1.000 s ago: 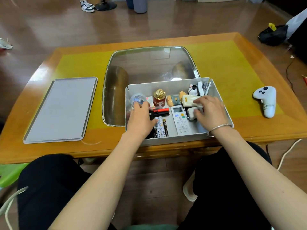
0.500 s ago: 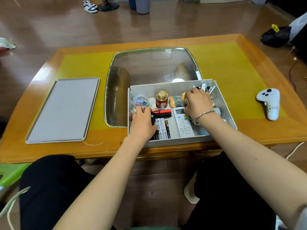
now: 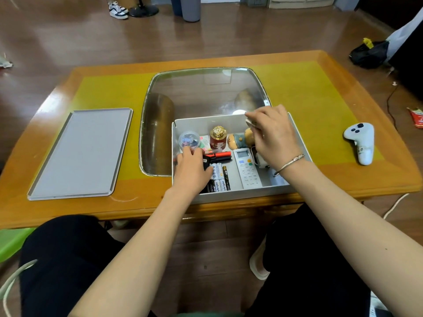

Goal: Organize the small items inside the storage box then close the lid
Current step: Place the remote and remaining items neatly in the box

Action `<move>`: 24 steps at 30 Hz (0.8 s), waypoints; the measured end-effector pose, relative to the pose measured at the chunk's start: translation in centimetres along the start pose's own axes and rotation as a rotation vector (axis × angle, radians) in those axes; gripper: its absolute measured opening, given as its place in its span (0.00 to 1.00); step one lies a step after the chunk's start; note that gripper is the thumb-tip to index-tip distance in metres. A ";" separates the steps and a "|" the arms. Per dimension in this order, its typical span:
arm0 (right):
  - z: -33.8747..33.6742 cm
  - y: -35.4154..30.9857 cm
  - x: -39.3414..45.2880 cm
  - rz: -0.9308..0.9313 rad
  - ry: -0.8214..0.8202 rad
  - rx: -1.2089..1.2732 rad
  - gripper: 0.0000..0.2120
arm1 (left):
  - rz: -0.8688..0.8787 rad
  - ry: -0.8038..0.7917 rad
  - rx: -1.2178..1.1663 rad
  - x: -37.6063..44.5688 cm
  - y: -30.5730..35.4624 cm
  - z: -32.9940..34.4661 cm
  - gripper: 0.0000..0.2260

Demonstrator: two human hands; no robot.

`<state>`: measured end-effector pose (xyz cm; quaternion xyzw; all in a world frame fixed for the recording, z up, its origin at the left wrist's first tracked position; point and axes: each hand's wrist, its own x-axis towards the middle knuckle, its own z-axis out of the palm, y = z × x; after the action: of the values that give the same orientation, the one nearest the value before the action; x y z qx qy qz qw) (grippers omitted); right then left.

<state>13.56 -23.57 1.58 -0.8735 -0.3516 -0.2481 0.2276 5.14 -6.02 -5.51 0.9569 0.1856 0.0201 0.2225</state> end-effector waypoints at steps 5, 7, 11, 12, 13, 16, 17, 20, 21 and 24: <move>-1.4 0.1 0.5 0.128 -0.073 0.295 0.14 | 0.143 0.123 -0.271 0.2 0.9 -1.0 0.22; -1.4 0.0 0.6 0.203 -0.123 0.441 0.14 | 0.238 0.087 -0.424 0.2 1.7 -1.6 0.21; -0.9 -0.3 0.3 0.311 -0.213 0.678 0.14 | 0.358 -0.039 -0.603 0.1 3.0 -2.7 0.09; -0.6 -0.3 0.2 0.335 -0.222 0.725 0.14 | 0.345 -0.073 -0.645 0.1 3.2 -2.7 0.07; -0.3 -0.3 0.1 0.363 -0.227 0.765 0.13 | 0.315 -0.101 -0.673 0.2 3.2 -2.7 0.06; 0.8 0.4 -0.2 0.456 -0.237 0.682 0.13 | 0.166 -0.144 -0.641 0.3 3.0 -2.3 0.01; 1.1 0.8 -0.3 0.484 -0.255 0.589 0.14 | 0.101 -0.129 -0.604 0.5 2.8 -2.1 0.03; 1.7 1.4 -0.9 0.546 -0.407 0.438 0.11 | -0.042 -0.077 -0.510 0.8 2.3 -1.6 0.10; 2.0 1.3 -1.2 0.572 -0.471 0.444 0.09 | -0.061 -0.084 -0.497 0.8 2.4 -1.5 0.11; 2.6 1.0 -1.8 0.631 -0.579 0.424 0.06 | -0.080 -0.144 -0.450 0.8 3.2 -0.9 0.13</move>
<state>13.91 -23.65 -1.73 -0.9052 -0.1610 0.1637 0.3575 6.82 -7.99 -3.35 0.8741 0.1980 -0.0162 0.4432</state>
